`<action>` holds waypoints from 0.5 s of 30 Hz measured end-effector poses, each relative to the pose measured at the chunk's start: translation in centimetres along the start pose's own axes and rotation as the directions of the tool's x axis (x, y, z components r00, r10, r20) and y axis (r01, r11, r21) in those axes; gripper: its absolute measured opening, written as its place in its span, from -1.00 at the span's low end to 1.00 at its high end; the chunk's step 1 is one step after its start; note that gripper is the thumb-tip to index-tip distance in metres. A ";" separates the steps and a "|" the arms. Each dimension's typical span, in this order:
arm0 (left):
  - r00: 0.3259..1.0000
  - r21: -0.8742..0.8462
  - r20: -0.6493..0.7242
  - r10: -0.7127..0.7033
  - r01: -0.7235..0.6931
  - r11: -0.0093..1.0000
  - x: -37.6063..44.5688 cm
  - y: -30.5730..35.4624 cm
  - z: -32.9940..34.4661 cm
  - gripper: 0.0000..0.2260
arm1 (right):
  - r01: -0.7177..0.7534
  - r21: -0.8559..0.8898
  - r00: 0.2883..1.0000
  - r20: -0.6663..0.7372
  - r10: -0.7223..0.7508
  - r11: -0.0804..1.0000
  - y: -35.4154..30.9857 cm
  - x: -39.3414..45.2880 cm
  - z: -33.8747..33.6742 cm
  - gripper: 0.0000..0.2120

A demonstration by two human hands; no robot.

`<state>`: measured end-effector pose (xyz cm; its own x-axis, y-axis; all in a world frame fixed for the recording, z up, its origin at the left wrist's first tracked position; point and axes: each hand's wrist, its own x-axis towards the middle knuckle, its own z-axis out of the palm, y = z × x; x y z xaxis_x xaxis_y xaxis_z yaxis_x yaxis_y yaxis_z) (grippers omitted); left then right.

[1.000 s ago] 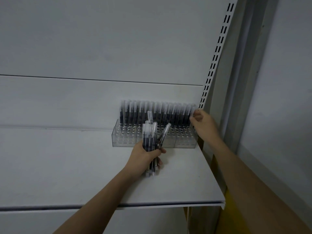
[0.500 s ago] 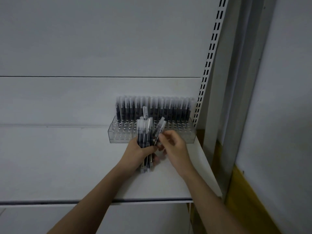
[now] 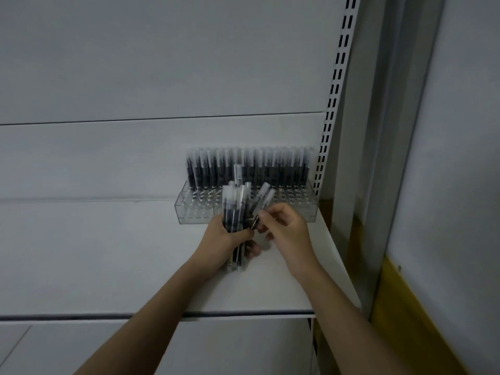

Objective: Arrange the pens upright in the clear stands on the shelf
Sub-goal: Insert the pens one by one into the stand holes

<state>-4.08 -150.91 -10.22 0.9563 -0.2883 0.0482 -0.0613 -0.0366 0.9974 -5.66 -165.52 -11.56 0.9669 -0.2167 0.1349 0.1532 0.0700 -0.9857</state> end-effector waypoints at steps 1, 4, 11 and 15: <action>1.000 -0.012 -0.002 -0.003 0.003 1.000 0.1 0.0 -0.1 -0.86 | -0.007 0.031 1.000 -0.015 0.007 1.000 -0.2 0.1 0.2 -0.89; 1.000 -0.068 0.016 -0.010 0.011 0.998 0.3 0.2 -0.8 -0.85 | -0.040 0.112 0.998 -0.038 0.045 0.993 -1.1 0.6 0.9 -0.76; 0.996 -0.251 0.001 0.085 -0.083 0.964 0.8 2.2 -6.7 -0.76 | 0.082 0.080 0.993 0.083 -0.088 0.993 -4.6 2.6 6.4 -0.87; 0.987 -0.263 -0.113 0.116 -0.142 0.954 1.7 2.7 -11.5 -0.82 | 0.158 0.094 0.987 0.002 -0.159 0.983 -6.1 4.1 10.0 -0.85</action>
<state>0.64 -140.48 -6.89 0.9688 -0.1810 0.1694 -0.1196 0.2574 0.9589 -0.55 -157.15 -3.95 0.9306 -0.2235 0.2900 0.3226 0.1261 -0.9381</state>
